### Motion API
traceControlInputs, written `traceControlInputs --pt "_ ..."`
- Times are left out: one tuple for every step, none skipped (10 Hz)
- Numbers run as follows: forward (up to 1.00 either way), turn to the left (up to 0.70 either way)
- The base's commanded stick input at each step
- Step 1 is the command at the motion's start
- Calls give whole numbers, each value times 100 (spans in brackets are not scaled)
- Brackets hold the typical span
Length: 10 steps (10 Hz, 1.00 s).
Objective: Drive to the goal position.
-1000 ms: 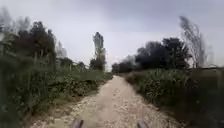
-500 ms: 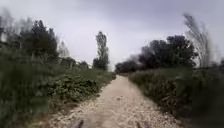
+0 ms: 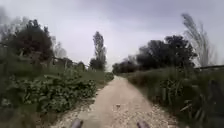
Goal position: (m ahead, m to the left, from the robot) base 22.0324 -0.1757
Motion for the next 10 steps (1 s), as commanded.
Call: traceControlInputs --pt "85 -23" --pt "85 -4" --pt "85 0" --pt "85 -7" --pt "85 -23" --pt "85 -16" --pt "85 0" --pt "85 0" --pt "85 -11" --pt "85 -34"
